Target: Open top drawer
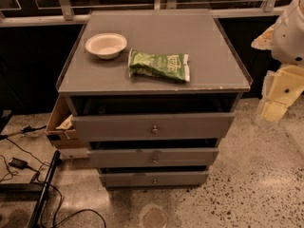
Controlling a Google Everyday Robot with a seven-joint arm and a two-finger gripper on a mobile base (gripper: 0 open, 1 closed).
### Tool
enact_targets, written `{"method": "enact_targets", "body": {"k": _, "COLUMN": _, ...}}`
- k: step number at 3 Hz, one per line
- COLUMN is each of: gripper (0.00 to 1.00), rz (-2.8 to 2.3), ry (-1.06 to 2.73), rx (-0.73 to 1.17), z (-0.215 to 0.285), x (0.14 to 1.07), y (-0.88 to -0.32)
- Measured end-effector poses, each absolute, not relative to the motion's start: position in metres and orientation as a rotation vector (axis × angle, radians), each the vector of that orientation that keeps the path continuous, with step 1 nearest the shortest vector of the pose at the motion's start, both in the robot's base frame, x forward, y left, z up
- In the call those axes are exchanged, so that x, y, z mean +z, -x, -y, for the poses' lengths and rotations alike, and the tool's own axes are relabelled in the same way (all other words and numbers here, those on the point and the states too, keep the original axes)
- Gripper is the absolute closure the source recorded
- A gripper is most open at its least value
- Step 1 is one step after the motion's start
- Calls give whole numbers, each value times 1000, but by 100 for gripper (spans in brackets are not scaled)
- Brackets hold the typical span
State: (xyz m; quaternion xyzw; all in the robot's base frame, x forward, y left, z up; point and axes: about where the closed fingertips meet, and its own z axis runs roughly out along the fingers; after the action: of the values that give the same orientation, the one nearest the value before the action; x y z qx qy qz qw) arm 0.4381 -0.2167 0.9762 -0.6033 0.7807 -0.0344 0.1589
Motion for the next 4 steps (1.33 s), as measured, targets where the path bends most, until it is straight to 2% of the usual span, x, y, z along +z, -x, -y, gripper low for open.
{"method": "enact_targets", "body": {"k": 2, "gripper": 0, "rz": -2227, "ry": 1695, "rx": -103, "z": 217, "x": 965, "y": -440}}
{"method": "enact_targets", "body": {"k": 4, "gripper": 0, "rz": -2158, "ry": 1639, "rx": -20, "z": 194, "x": 902, "y": -450}}
